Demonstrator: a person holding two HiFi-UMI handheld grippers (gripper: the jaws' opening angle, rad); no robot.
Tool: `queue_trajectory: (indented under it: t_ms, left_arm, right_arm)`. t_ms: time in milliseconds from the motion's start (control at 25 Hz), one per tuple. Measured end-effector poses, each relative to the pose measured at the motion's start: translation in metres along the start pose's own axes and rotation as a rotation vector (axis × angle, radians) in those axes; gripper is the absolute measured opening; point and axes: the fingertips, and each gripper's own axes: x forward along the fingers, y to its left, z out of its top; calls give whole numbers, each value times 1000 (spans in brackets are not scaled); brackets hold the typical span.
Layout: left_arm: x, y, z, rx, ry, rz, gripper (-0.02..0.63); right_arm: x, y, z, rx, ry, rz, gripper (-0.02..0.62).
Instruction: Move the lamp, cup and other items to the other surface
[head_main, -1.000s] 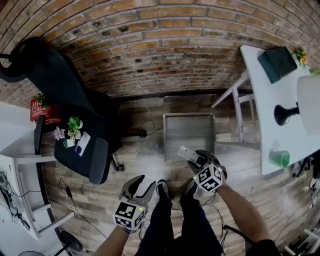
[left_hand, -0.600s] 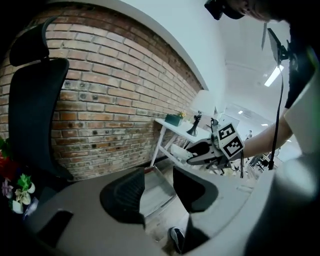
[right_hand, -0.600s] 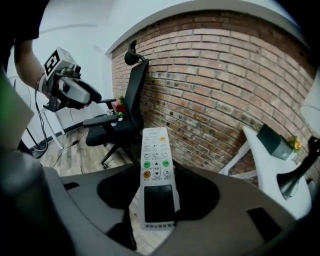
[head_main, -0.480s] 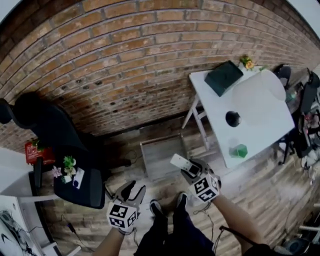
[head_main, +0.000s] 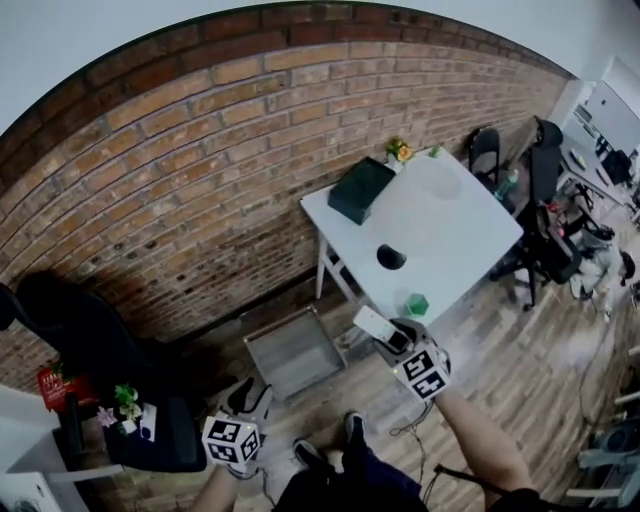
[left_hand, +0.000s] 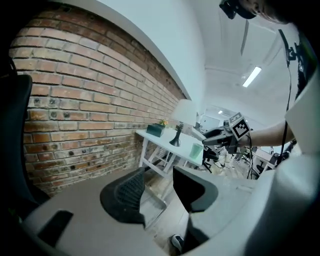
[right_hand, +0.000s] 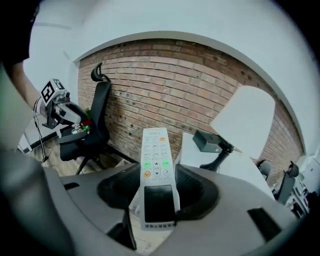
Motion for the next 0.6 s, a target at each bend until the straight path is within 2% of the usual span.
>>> queue_trajectory:
  t_ms: [160,360,480,600]
  left_arm:
    - [15,-19,13,32,-5,-31,175]
    - [36,-45,24,37,1,-28,174]
    - [53,-54,34,14,-2,-1,173]
    - [70,-70,38,-17,4,42,172]
  right_arm:
    - [-35,-54,-18,41,3,-85,221]
    - [-58,-120,-53,116,26,-144,221]
    - [-54,-160,-79,181,20,-145,221]
    - [-44,-189,-110,201,54,-107,221]
